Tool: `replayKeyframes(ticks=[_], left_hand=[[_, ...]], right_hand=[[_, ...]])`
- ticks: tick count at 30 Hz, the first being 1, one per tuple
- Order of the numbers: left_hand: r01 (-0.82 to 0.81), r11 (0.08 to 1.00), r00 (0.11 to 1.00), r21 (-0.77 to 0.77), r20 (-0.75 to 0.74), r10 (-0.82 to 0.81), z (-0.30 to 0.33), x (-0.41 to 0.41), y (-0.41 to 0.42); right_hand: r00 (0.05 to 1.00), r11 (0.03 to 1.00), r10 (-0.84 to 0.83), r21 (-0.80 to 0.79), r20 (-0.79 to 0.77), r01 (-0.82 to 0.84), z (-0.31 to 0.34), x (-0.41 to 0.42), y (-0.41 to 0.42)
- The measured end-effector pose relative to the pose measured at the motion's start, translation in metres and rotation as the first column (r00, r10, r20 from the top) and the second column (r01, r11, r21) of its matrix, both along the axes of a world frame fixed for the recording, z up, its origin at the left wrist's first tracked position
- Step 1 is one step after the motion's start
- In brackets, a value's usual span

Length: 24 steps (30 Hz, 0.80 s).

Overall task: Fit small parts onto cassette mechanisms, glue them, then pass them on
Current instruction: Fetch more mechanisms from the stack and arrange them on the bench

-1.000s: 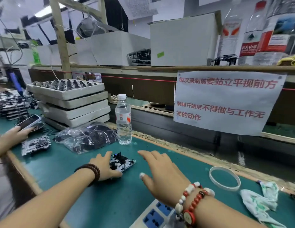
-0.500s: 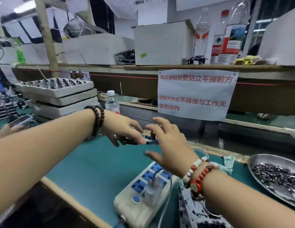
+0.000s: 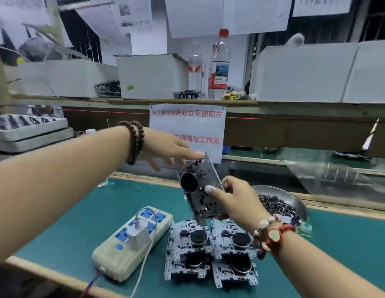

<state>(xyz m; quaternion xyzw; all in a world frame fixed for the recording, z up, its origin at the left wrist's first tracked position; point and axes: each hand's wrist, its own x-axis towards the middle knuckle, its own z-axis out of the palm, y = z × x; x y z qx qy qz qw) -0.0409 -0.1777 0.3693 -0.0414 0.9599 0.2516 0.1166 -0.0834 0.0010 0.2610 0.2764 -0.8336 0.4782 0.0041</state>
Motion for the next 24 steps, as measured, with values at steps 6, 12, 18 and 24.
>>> replayKeyframes(ticks=[6,12,18,24], left_hand=[[0.114,0.992,0.987,-0.056,-0.111,-0.120,-0.041,-0.006,0.028],[0.109,0.988,0.965,-0.113,-0.227,-0.132,-0.068,-0.014,0.042],[0.144,0.989,0.955,0.023,-0.266,-0.133,-0.081,-0.017,0.040],[0.300,0.953,0.941,-0.050,-0.147,-0.304,-0.090,-0.017,0.031]], right_hand=[[0.930,0.985,0.108,-0.167,0.352,-0.051,-0.017,0.001,0.035],[0.864,0.972,0.183,-0.216,0.469,-0.089,-0.023,-0.007,0.051],[0.854,0.922,0.268,0.138,0.446,-0.361,-0.010,-0.023,0.056],[0.869,0.759,0.374,0.432,0.326,-0.488,0.008,-0.036,0.030]])
